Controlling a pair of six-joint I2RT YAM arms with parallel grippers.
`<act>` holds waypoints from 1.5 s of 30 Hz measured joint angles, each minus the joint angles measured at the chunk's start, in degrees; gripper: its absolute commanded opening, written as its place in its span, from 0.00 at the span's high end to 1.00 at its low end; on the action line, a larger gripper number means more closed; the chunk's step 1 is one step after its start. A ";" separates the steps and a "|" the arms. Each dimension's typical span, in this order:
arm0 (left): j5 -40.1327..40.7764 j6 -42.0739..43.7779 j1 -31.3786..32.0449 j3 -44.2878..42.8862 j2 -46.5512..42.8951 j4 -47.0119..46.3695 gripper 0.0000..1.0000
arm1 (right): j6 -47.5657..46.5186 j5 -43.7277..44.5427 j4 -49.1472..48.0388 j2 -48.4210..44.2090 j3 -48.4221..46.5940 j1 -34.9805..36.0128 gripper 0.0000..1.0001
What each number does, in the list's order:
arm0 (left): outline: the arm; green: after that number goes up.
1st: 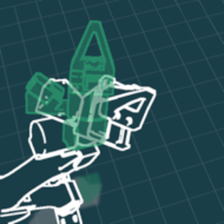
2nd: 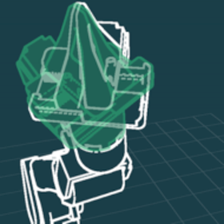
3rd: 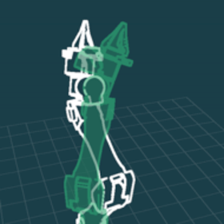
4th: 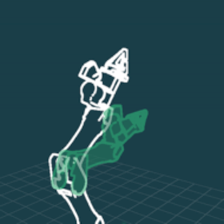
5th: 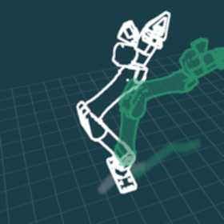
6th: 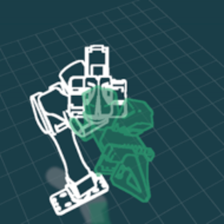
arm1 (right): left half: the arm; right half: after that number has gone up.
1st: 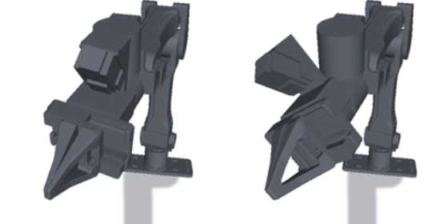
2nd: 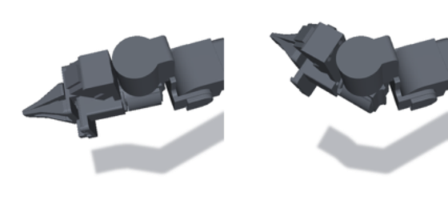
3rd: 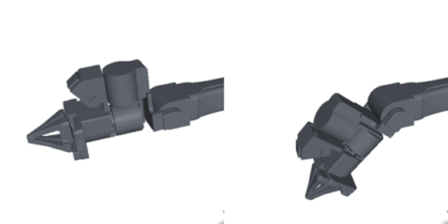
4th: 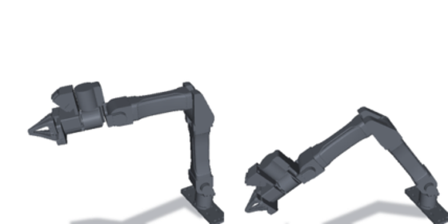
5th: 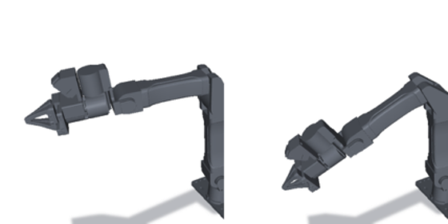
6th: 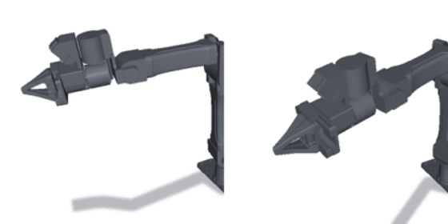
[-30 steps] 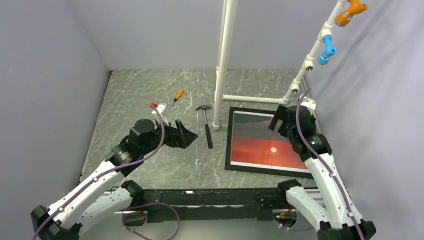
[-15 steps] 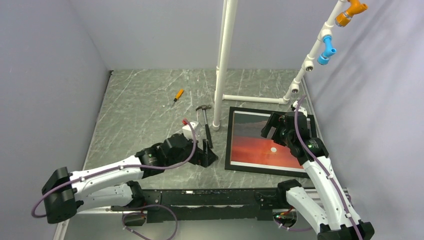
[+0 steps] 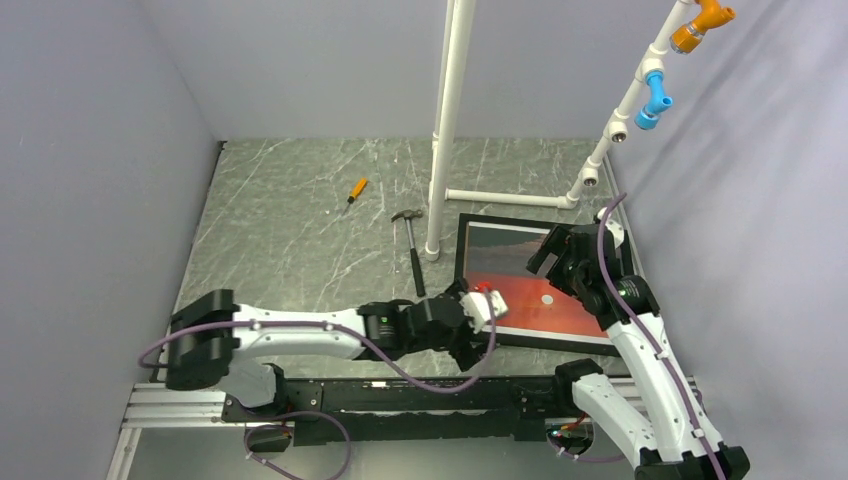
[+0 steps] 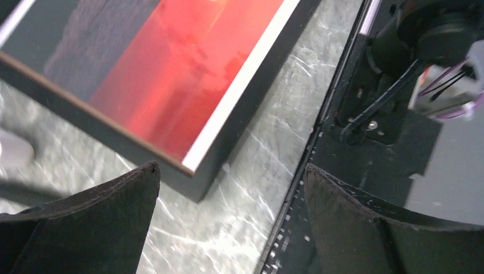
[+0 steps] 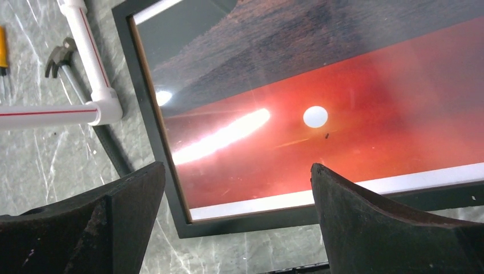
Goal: Take the photo out of the frame
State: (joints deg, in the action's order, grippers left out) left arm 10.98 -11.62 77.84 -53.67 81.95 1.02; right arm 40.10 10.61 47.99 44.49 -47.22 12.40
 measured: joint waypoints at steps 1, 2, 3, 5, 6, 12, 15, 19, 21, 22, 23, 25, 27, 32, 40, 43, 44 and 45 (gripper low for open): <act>-0.13 3.48 0.37 -1.70 2.36 -0.24 0.05 | 0.00 0.55 0.72 -0.20 -0.57 0.02 0.00; -0.28 6.47 0.52 -2.75 4.31 -0.70 0.06 | 0.00 1.16 1.16 -0.57 -1.16 0.00 0.00; -0.57 8.70 0.57 -3.30 5.92 -1.09 0.07 | 0.02 2.03 1.79 -1.36 -2.01 0.02 0.00; -0.96 13.70 0.57 -4.42 9.70 -1.20 0.07 | 0.04 4.42 2.91 -3.87 -4.11 0.02 0.00; -1.09 15.43 0.57 -5.14 11.58 -1.09 0.07 | 0.04 5.55 3.26 -5.16 -5.18 0.00 0.00; -1.51 22.58 0.57 -10.51 22.16 -0.90 0.10 | -0.59 12.63 4.26 -14.16 -12.07 0.00 0.00; -1.46 24.63 0.57 -11.47 24.74 -1.40 0.20 | -1.18 14.49 4.35 -17.97 -12.68 0.00 0.00; -1.38 27.02 0.57 -13.46 28.13 -2.40 0.31 | -1.31 14.91 5.14 -18.27 -12.11 0.00 0.00; -1.16 27.67 0.57 -14.10 29.38 -3.17 0.38 | -1.27 14.78 5.57 -17.64 -11.17 0.00 0.00; -1.07 28.04 0.57 -14.21 29.77 -3.45 0.40 | -1.20 14.60 5.73 -17.20 -10.51 0.00 0.00; -1.01 28.39 0.57 -14.27 30.08 -3.54 0.42 | -1.11 14.45 5.84 -16.87 -10.08 0.00 0.00; -0.98 28.79 0.57 -14.49 30.47 -3.61 0.46 | -0.98 14.19 5.92 -16.37 -8.94 0.00 0.00; -0.96 28.94 0.57 -14.51 30.51 -3.85 0.51 | -0.79 13.86 5.92 -16.17 -7.96 0.00 0.00; -1.09 28.92 0.63 -14.51 30.53 -4.17 0.65 | 0.55 12.85 5.99 -12.39 -7.28 0.00 0.00; -0.72 28.70 1.20 -14.88 30.71 -3.34 0.89 | 2.49 11.04 6.12 -1.38 -6.38 0.00 0.00; -0.66 28.39 1.20 -15.08 30.71 -3.04 0.95 | 3.54 10.51 6.03 2.21 -5.95 -0.66 0.00; -0.61 28.26 1.20 -15.15 30.71 -2.91 0.98 | 3.72 9.90 5.95 3.34 -5.60 -1.86 0.00; -0.59 28.15 1.20 -15.28 30.71 -2.69 1.00 | 3.69 8.74 5.90 4.59 -5.31 -4.35 0.00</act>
State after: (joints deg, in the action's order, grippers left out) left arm 10.39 16.53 79.05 -68.95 112.66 -1.67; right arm 43.79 19.35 53.89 49.08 -52.53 8.05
